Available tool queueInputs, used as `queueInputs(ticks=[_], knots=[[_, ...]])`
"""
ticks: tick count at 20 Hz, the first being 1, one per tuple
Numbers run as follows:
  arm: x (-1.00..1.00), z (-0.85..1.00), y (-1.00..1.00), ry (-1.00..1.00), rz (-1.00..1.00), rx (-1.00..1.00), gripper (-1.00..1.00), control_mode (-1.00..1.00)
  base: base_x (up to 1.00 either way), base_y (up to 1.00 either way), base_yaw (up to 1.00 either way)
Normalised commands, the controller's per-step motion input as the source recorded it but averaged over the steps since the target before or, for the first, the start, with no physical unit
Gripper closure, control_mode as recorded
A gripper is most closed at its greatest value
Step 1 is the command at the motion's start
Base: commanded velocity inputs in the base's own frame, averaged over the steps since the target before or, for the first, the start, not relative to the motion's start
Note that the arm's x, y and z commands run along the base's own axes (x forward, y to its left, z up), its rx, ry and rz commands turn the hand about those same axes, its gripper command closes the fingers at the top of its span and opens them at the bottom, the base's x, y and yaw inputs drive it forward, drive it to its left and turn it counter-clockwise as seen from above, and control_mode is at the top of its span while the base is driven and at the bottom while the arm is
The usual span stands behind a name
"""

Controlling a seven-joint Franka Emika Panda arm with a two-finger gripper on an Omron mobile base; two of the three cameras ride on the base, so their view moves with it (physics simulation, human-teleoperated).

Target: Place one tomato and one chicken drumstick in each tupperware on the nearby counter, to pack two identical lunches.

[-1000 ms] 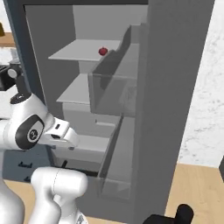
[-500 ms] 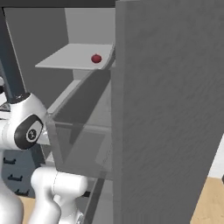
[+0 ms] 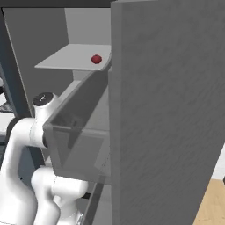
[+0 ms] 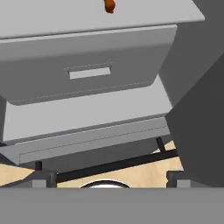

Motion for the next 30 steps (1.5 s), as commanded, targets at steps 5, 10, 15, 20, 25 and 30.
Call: queueInputs(ticks=[5, 10, 15, 20, 25, 30], knots=[[0.65, 0.0, 0.0, -0.03, -0.02, 0.0, -1.0, -1.0, 0.0, 0.0, 0.0], [0.63, 0.0, -0.03, 0.05, -0.01, 0.0, -1.0, -1.0, 0.0, 0.0, 0.0], [0.62, 0.0, -0.1, 0.14, -0.01, -0.01, -1.0, -1.0, 0.0, 0.0, 0.0], [0.6, -0.01, -0.32, 0.07, 0.0, -0.04, -1.0, -1.0, 0.0, 0.0, 0.0], [0.67, -0.2, -0.3, 0.0, 0.0, -0.05, -1.0, -1.0, 0.0, 0.0, 0.0], [0.72, -0.21, -0.14, 0.0, 0.0, -0.01, -1.0, -1.0, 0.0, 0.0, 0.0]])
